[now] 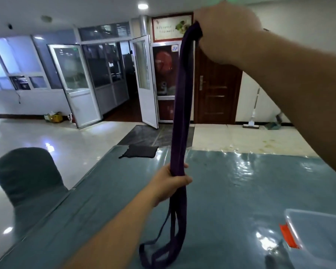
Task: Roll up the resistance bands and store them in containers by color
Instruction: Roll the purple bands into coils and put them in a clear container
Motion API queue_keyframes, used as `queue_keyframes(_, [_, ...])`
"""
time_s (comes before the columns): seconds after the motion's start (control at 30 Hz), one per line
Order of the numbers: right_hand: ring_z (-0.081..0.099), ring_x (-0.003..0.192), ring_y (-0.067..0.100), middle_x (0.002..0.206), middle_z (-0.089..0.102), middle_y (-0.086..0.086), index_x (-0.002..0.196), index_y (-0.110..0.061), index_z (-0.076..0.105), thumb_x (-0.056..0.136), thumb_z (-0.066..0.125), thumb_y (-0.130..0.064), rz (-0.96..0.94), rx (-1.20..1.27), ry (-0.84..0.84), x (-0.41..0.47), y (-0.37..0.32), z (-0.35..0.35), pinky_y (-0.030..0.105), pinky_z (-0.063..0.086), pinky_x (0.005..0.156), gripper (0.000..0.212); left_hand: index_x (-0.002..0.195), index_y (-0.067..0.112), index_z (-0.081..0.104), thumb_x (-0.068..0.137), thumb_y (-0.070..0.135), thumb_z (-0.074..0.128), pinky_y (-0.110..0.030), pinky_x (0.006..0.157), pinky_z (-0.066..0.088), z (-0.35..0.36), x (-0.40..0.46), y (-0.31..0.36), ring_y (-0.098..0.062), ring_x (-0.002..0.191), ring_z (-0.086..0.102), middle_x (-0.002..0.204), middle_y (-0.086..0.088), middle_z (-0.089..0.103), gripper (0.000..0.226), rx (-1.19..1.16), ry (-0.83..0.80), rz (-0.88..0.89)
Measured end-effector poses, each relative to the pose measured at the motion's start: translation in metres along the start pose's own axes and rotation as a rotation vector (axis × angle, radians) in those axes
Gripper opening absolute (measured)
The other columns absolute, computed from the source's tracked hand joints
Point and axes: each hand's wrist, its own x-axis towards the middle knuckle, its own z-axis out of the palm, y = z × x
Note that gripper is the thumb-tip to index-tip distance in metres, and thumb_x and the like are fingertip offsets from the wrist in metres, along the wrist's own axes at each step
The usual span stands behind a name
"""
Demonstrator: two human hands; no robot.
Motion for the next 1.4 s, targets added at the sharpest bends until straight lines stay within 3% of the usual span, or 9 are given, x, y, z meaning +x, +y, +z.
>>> queue_keyframes(0.17, [0.057,0.067,0.024,0.083,0.06,0.004,0.114,-0.018,0.063,0.099,0.053,-0.024,0.221,0.183,-0.163,-0.036,0.059,0.032,0.036,0.049,0.06,0.019,0.096,0.011,0.066,0.096,0.015,0.067,-0.037,0.078,0.06,0.003,0.012,-0.009,-0.019,0.071,0.072,0.074,-0.003,0.074,0.004,-0.089,0.212,-0.082])
queue_keyframes(0.27, [0.062,0.072,0.026,0.086,0.064,0.007,0.113,-0.019,0.064,0.1,0.054,-0.025,0.328,0.308,-0.276,-0.069,0.086,0.064,0.032,0.046,0.058,0.018,0.096,0.012,0.063,0.098,0.018,0.064,-0.047,0.083,0.06,0.0,0.023,-0.003,-0.022,0.067,0.067,0.066,-0.004,0.068,0.006,-0.198,0.266,-0.092])
queue_keyframes(0.4, [0.064,0.067,0.018,0.077,0.066,0.002,0.106,-0.022,0.066,0.1,0.059,-0.03,0.497,0.49,-0.392,-0.115,0.104,0.101,0.026,0.041,0.05,0.012,0.09,0.016,0.061,0.086,0.026,0.067,-0.043,0.07,0.05,-0.006,0.033,0.018,-0.019,0.055,0.056,0.057,-0.001,0.058,0.013,-0.268,0.348,-0.065])
queue_keyframes(0.53, [0.072,0.075,0.023,0.085,0.073,0.006,0.099,-0.025,0.064,0.096,0.066,-0.035,0.661,0.769,-0.568,-0.162,0.1,0.127,0.038,0.061,0.065,0.01,0.091,0.015,0.059,0.084,0.018,0.067,-0.032,0.05,0.044,0.0,0.045,0.049,-0.011,0.043,0.046,0.051,0.004,0.05,0.011,-0.378,0.403,-0.021])
queue_keyframes(0.7, [0.07,0.066,0.015,0.085,0.075,0.004,0.102,-0.019,0.069,0.092,0.07,-0.032,0.802,1.118,-0.662,-0.231,0.07,0.156,0.032,0.058,0.063,0.017,0.089,0.015,0.062,0.075,0.013,0.071,-0.029,0.045,0.042,0.022,0.052,0.096,-0.008,0.042,0.043,0.052,0.003,0.05,0.016,-0.415,0.347,0.031])
queue_keyframes(0.83, [0.075,0.085,0.019,0.1,0.077,0.005,0.112,-0.021,0.07,0.083,0.08,-0.023,0.856,1.441,-0.723,-0.275,0.037,0.164,0.039,0.063,0.081,0.031,0.087,0.014,0.06,0.085,0.004,0.066,-0.03,0.049,0.042,0.051,0.048,0.128,-0.01,0.044,0.043,0.048,0.004,0.05,0.012,-0.42,0.293,0.058])
queue_keyframes(1.0, [0.076,0.103,0.017,0.113,0.078,-0.003,0.124,-0.034,0.064,0.063,0.097,-0.027,0.76,1.828,-0.753,-0.313,0.012,0.156,0.032,0.062,0.086,0.069,0.067,0.014,0.055,0.092,0.003,0.061,-0.032,0.058,0.041,0.098,0.033,0.156,-0.015,0.051,0.042,0.053,-0.001,0.045,0.028,-0.509,0.158,0.048])
queue_keyframes(1.2, [0.075,0.102,0.015,0.109,0.077,-0.006,0.113,-0.044,0.064,0.07,0.093,-0.025,0.812,1.677,-0.542,-0.36,0.01,0.153,0.028,0.062,0.083,0.055,0.081,0.013,0.061,0.096,0.007,0.063,-0.029,0.057,0.043,0.145,0.019,0.162,-0.011,0.048,0.044,0.057,0.001,0.045,0.017,-0.559,0.041,0.054])
queue_keyframes(1.4, [0.079,0.083,0.022,0.09,0.08,0.003,0.095,-0.043,0.067,0.072,0.08,-0.024,0.906,1.415,-0.629,-0.411,0.054,0.133,0.036,0.066,0.076,0.033,0.086,0.013,0.06,0.097,0.009,0.063,-0.031,0.058,0.043,0.158,0.028,0.127,-0.015,0.054,0.042,0.061,-0.001,0.044,0.012,-0.458,0.015,-0.011])
